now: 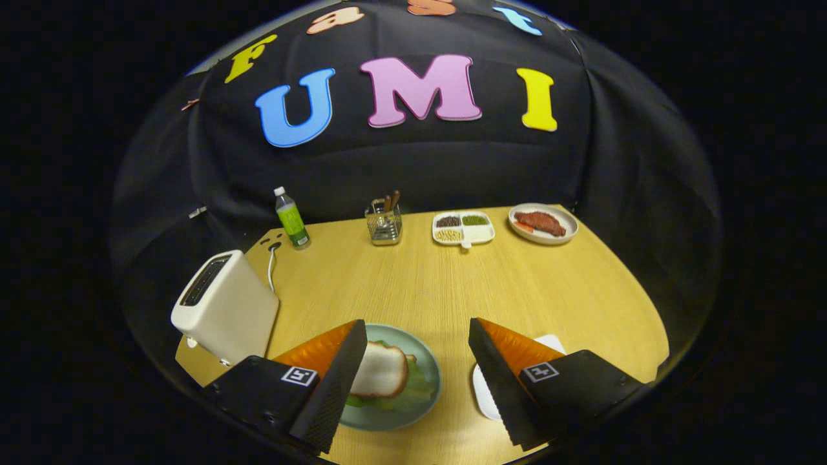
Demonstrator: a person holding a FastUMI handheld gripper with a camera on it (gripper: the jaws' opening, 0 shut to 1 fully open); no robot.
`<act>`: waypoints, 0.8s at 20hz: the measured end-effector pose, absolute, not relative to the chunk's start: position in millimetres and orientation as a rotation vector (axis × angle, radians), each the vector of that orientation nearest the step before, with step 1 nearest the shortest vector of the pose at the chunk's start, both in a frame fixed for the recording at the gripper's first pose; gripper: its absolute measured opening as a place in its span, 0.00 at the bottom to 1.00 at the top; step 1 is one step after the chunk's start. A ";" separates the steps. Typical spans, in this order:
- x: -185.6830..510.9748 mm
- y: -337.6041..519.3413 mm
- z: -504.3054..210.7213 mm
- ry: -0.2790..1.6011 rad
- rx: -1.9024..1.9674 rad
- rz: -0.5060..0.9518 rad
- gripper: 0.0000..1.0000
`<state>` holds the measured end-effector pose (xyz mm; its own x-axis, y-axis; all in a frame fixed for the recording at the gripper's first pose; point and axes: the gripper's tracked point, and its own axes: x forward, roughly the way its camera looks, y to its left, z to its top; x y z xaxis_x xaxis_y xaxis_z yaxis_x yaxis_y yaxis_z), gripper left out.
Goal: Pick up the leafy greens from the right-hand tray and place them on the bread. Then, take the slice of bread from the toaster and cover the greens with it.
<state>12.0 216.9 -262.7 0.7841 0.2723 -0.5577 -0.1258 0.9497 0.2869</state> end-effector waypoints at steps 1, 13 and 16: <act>15.1 211.2 -245.3 0.594 0.217 0.229 0.99; 21.8 171.1 -82.4 0.269 0.005 0.358 0.98; 13.7 163.8 -60.6 0.232 -0.030 0.365 0.98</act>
<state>13.7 163.8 -60.6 0.9081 0.3499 -0.2301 -0.3567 0.9341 0.0125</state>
